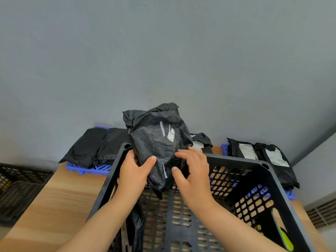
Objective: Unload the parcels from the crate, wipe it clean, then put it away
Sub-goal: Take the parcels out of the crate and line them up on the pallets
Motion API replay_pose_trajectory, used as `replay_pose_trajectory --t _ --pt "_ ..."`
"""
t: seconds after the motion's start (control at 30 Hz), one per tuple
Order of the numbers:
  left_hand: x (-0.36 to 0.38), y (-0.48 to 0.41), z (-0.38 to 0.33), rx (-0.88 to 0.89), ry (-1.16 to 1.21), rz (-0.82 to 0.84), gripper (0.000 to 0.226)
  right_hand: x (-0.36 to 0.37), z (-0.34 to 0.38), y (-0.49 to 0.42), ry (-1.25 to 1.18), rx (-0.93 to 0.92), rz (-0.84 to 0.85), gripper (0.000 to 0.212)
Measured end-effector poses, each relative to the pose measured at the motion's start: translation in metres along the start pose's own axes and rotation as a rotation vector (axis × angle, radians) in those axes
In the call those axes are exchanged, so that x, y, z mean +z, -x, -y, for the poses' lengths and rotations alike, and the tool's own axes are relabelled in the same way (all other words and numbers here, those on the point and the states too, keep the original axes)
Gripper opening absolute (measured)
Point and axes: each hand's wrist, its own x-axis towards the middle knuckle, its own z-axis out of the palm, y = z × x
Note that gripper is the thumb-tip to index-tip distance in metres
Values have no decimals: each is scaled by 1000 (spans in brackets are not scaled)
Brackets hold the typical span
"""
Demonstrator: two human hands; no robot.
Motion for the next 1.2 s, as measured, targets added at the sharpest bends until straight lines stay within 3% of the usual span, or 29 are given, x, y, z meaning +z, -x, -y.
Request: replay_pose_trajectory --t 0.1,0.17,0.3,0.43,0.53,0.6,0.67,0.73,0.83,0.97,1.03,1.2 --pt "0 3 -9 104 38 -33 18 12 11 -6 146 -64 34 53" --pt "-1 6 -13 148 137 52 24 17 23 -13 97 -27 111 62" --pt "-3 12 -16 260 110 232 52 17 43 -34 -615 225 227 41" --pt "-8 5 -21 264 33 274 50 19 42 -51 -981 513 205 33" --pt "-24 -12 -23 233 -37 57 36 26 45 -58 -1217 696 205 32" --pt "-44 -29 -24 155 -137 -73 52 36 50 -62 -1298 808 193 38" --pt "-64 -46 -23 23 -192 -74 73 48 56 -65 -1364 888 155 47" --pt "-82 -59 -21 -126 -86 5 85 63 64 -70 -1393 932 147 41" --pt "-101 -75 -15 -275 219 125 73 88 79 -79 -1332 918 178 29" --pt "-131 -108 6 -294 280 87 53 126 96 -100 -1055 705 262 23" --pt "-152 -133 18 -281 274 43 51 145 97 -113 -813 576 244 24" --pt "-212 -202 62 -296 149 -114 48 181 69 -143 67 306 256 36"
